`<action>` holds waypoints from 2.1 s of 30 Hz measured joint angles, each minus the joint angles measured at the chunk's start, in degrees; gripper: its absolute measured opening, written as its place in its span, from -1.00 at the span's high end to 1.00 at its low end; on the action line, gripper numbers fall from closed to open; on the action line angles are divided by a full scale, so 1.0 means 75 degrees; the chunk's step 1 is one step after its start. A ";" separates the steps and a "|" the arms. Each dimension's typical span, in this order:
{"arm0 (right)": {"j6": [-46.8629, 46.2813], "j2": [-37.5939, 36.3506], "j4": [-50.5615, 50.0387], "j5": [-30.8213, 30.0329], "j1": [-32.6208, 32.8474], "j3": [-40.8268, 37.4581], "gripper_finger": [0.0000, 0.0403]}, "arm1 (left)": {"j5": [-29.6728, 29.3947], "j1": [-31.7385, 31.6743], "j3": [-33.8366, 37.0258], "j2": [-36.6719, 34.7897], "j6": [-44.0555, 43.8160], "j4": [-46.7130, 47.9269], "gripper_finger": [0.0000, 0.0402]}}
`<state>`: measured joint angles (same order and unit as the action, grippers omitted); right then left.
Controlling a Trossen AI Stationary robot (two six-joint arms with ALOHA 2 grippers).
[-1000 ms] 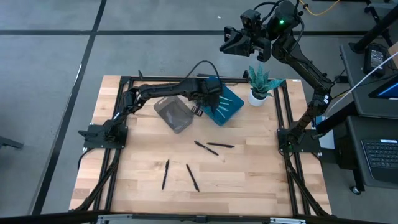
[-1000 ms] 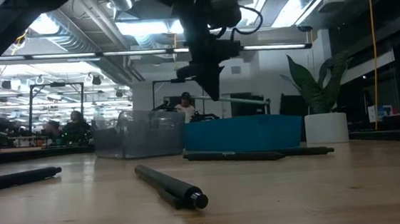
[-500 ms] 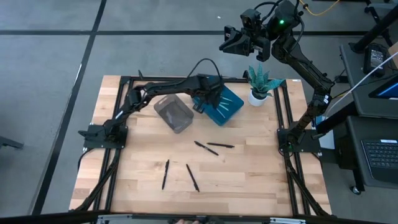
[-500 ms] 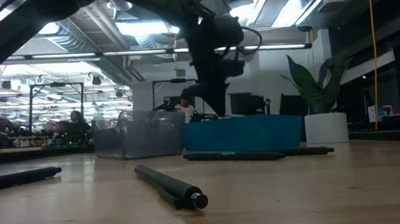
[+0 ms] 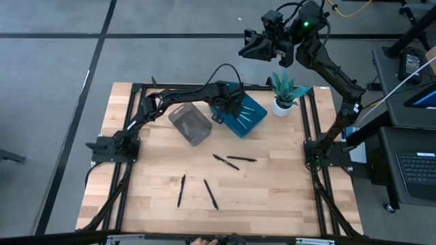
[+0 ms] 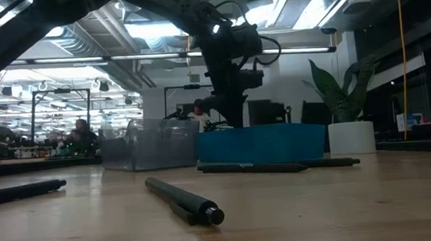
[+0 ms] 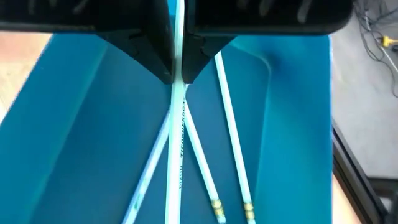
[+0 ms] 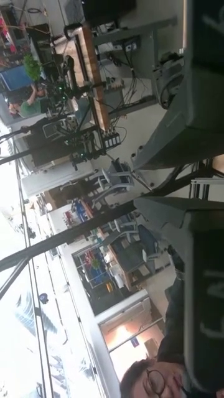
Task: Sort pens & pencils
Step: Put the light blue pencil into the blue bin, then put the black pen into the black bin
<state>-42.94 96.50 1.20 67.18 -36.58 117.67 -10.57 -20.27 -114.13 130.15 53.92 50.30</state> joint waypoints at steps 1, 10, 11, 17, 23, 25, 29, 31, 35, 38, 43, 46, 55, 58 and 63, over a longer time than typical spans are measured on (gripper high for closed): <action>-0.0003 0.0013 -0.0010 0.0025 0.0000 -0.0003 0.59 | 0.0000 -0.0006 0.0000 0.0000 -0.0023 0.0032 0.94; 0.0036 0.0059 -0.0033 0.0050 -0.0009 -0.0003 0.59 | 0.0168 -0.0012 0.0000 -0.0003 -0.0153 0.0009 0.94; 0.0044 0.0059 -0.0033 0.0053 -0.0009 -0.0003 0.59 | 0.0184 -0.0012 0.0000 -0.0003 -0.0153 0.0009 0.94; 0.0047 0.0062 -0.0031 0.0058 -0.0009 -0.0003 0.59 | 0.0224 -0.0011 0.0000 -0.0003 -0.0174 0.0003 0.92; 0.0045 0.0062 -0.0033 0.0064 -0.0009 -0.0003 0.59 | 0.0488 -0.0003 0.0000 -0.0008 -0.0177 0.0003 0.81; 0.0044 0.0062 -0.0033 0.0066 -0.0009 -0.0003 0.59 | 0.0489 -0.0003 0.0000 -0.0012 -0.0194 0.0006 0.78; 0.0047 0.0062 -0.0032 0.0066 -0.0009 -0.0003 0.59 | 0.0487 -0.0003 0.0000 -0.0015 -0.0425 0.0029 0.74; 0.0047 0.0062 -0.0033 0.0066 -0.0009 -0.0003 0.59 | 0.0487 -0.0003 0.0000 -0.0015 -0.0453 0.0029 0.74; 0.0047 0.0062 -0.0032 0.0066 -0.0009 -0.0003 0.59 | 0.0487 -0.0003 0.0000 -0.0015 -0.0455 0.0029 0.73; 0.0047 0.0062 -0.0030 0.0066 -0.0009 -0.0003 0.59 | 0.0406 0.0021 0.0000 -0.0015 -0.0449 0.0029 0.73; 0.0199 0.0065 -0.0030 0.0017 -0.0048 -0.0003 0.59 | -0.0732 0.0213 0.0000 -0.0092 -0.0185 0.0117 0.73; 0.0201 0.0065 -0.0028 0.0002 -0.0166 -0.0003 0.59 | -0.0937 0.0392 -0.0009 -0.0320 -0.0205 0.0378 0.73; 0.0162 0.0065 0.0028 -0.0021 -0.0528 -0.0003 0.59 | -0.0782 0.1072 -0.0015 -0.1134 -0.1762 0.1925 0.73; 0.0155 0.0065 0.0028 -0.0018 -0.0572 -0.0003 0.59 | -0.0743 0.1381 -0.0010 -0.1376 -0.2343 0.2757 0.73; -0.0020 0.0065 0.0078 0.0055 -0.0613 -0.0003 0.59 | -0.0249 0.2041 -0.0020 -0.1800 -0.3688 0.3939 0.73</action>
<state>-43.09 96.99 1.79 67.60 -41.17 117.64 -12.44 -4.96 -114.28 116.64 26.26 79.85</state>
